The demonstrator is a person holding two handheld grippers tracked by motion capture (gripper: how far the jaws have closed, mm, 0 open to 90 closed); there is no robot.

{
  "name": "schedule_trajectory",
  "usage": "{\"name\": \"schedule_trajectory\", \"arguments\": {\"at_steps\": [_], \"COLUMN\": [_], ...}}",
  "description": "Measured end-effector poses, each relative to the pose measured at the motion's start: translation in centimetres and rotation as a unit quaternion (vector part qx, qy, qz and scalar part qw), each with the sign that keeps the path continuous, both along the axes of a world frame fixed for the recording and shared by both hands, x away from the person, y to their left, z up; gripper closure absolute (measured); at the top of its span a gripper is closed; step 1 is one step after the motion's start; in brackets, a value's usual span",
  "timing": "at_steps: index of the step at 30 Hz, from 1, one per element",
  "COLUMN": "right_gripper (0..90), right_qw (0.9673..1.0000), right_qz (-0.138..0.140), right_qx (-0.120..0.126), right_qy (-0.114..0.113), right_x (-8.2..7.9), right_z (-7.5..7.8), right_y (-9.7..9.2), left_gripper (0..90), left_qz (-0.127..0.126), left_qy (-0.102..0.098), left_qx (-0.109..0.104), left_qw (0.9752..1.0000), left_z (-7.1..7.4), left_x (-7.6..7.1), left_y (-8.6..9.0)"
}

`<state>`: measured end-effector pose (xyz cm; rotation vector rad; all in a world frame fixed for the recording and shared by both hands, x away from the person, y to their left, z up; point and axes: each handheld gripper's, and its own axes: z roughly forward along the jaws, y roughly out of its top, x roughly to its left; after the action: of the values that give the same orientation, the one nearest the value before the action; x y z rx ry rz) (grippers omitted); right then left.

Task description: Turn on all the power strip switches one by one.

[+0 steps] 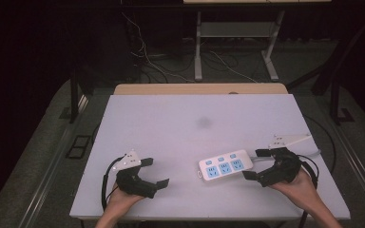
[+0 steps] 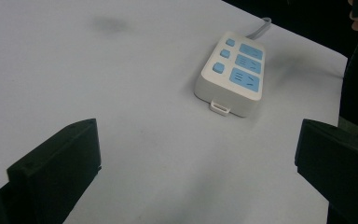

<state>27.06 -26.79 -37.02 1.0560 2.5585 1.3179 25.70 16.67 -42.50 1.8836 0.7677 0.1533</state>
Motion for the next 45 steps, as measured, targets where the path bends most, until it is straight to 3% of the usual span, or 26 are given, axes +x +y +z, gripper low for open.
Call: {"name": "schedule_trajectory", "arguments": {"at_steps": [16,45], "right_gripper": [0.3,0.4], "right_qw": [0.9987,0.9927], "right_qz": [0.037,0.099], "right_qx": [-0.032,-0.068], "right_qy": [-0.011,0.007], "right_x": [1.1,2.4], "right_z": [1.7,0.7], "right_y": [3.2,8.7], "left_gripper": [0.0,0.0], "left_qz": [0.001,-0.003], "left_qy": [0.001,0.001], "left_qx": [-0.004,-0.005], "left_qw": [1.0000,1.0000], "left_z": [0.0,0.0], "left_x": [0.0,0.0], "left_y": [0.1,0.1]}}
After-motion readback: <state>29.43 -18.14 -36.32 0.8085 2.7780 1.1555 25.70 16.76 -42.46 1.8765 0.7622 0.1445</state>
